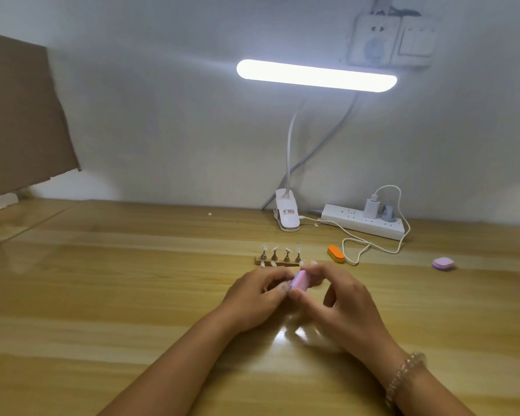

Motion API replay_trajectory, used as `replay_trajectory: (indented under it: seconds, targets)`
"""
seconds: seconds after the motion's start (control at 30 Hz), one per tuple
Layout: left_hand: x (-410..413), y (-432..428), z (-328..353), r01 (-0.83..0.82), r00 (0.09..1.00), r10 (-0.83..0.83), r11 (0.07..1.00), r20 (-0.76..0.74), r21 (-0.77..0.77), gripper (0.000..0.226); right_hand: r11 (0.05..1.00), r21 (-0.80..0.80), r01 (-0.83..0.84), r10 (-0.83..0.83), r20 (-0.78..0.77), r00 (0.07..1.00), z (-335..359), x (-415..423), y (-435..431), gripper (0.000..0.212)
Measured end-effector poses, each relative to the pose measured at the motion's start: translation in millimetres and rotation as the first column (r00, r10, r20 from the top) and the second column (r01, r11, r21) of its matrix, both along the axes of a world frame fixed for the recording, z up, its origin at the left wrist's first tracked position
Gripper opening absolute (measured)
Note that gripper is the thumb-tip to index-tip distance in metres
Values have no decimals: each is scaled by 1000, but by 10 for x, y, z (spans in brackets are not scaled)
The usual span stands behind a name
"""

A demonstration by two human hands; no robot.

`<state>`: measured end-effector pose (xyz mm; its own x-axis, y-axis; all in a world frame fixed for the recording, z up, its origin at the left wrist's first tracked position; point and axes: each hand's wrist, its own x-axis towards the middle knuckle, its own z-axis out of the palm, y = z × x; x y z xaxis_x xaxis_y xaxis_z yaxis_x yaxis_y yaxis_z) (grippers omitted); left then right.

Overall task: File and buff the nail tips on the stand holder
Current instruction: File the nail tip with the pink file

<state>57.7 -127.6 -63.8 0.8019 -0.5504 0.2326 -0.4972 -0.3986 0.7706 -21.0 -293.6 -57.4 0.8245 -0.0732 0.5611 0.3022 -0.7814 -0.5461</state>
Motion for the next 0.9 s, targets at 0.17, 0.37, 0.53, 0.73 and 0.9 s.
replay_trajectory:
  seconds: [0.17,0.37,0.53,0.73,0.9]
  targets:
    - [-3,5,3,14,1000,-14,1000,0,-6,23,995,-97,18,-15,37,999,-38,-10,18,34]
    - [-8,0,12,20,1000,-20,1000,-6,-17,21,996,-55,66,-64,36,997,-32,21,-40,35]
    - [-12,2,20,28,999,-29,999,-16,-19,22,999,24,29,-30,37,999,-15,43,-48,35]
    - [-5,8,3,23,1000,-23,1000,11,19,27,994,32,-102,101,9,995,-35,22,-26,39]
    - [10,-3,-12,9,1000,-9,1000,4,2,24,1000,-29,-3,3,2,1000,-20,19,-37,35]
